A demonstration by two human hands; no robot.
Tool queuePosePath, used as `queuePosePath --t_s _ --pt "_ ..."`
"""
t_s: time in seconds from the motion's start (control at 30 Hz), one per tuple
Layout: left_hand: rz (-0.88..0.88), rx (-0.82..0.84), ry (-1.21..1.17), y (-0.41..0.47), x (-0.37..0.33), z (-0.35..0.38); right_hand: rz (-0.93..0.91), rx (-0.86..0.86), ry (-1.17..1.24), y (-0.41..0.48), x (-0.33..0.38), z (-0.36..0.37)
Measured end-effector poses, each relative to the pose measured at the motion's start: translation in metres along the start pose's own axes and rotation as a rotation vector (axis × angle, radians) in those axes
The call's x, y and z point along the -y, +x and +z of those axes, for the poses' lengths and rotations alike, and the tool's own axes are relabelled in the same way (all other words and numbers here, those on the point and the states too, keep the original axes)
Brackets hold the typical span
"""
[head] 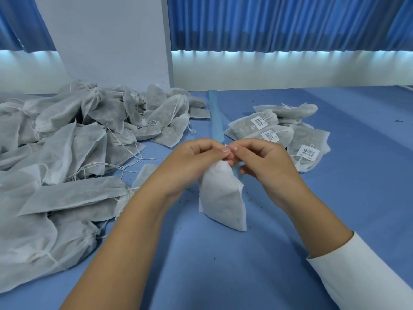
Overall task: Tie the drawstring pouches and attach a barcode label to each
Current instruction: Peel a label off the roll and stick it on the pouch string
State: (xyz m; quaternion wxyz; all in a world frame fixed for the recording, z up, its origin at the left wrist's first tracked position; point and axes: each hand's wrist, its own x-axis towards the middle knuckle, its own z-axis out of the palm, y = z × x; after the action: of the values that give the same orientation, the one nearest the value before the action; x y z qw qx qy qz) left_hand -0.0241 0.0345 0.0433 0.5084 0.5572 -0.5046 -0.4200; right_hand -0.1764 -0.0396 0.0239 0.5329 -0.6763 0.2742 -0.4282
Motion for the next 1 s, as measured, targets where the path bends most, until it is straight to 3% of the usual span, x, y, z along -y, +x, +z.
queuePosePath --t_s 0.13,0.4,0.73,1.0 --pt "-0.003 -0.051 0.016 0.001 0.000 0.000 0.029 -0.015 0.177 0.001 0.000 0.001" --pt "-0.016 0.007 -0.016 0.001 0.002 -0.001 0.019 -0.019 0.140 0.000 -0.001 0.004" --pt "-0.023 -0.074 0.037 0.000 -0.001 0.006 0.007 0.023 0.057 -0.001 -0.005 0.013" --pt "0.087 -0.155 0.151 -0.001 -0.002 0.007 -0.025 0.048 0.087 -0.002 -0.004 0.013"
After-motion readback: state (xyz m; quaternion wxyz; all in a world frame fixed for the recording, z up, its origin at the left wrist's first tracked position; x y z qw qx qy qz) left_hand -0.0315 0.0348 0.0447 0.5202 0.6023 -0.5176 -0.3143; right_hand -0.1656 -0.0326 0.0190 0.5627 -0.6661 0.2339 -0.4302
